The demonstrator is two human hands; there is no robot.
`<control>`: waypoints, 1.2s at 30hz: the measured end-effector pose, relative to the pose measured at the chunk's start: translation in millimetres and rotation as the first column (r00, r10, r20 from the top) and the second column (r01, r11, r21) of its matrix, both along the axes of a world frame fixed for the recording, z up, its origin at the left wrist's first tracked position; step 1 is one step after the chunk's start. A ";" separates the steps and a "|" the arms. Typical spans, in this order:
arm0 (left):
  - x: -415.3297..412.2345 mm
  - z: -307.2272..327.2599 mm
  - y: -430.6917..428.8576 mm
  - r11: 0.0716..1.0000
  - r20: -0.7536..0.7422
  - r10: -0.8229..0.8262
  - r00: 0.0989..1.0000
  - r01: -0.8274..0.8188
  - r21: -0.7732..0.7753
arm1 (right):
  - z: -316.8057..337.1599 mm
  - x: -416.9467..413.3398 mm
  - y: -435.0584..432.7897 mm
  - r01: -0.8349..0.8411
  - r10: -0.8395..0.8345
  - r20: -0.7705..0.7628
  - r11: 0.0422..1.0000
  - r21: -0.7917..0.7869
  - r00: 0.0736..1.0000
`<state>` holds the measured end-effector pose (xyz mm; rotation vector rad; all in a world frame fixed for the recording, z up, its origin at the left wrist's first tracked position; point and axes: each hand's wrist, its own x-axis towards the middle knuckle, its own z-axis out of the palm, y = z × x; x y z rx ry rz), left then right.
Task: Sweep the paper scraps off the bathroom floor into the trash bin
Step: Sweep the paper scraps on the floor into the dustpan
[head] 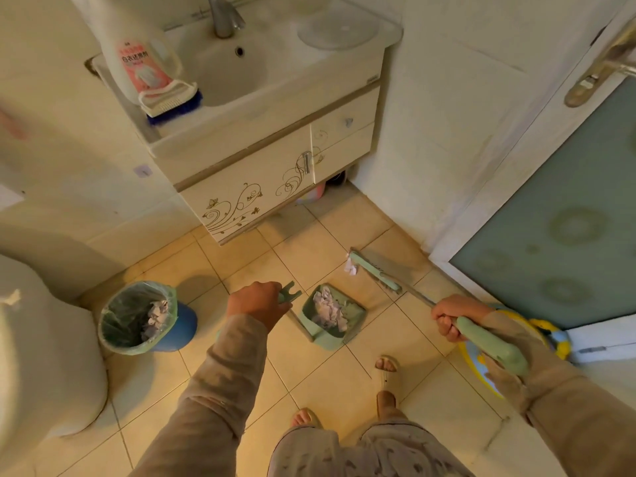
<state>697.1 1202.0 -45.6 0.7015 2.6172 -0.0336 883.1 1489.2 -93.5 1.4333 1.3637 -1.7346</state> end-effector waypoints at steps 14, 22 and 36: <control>-2.0 -3.4 95.5 0.986 0.022 0.149 0.989 -0.147 -0.076 | 29.0 -86.0 101.7 -0.319 0.318 0.034 0.938 0.138 0.948; -2.4 -7.1 106.4 0.983 0.005 0.146 0.989 -0.144 -0.117 | 10.9 -105.4 85.5 -0.480 0.468 0.106 0.856 0.192 0.877; -6.4 0.0 115.1 0.987 0.040 0.099 0.994 -0.093 -0.129 | 35.3 -71.0 99.7 -0.602 0.605 0.264 0.792 -0.103 0.751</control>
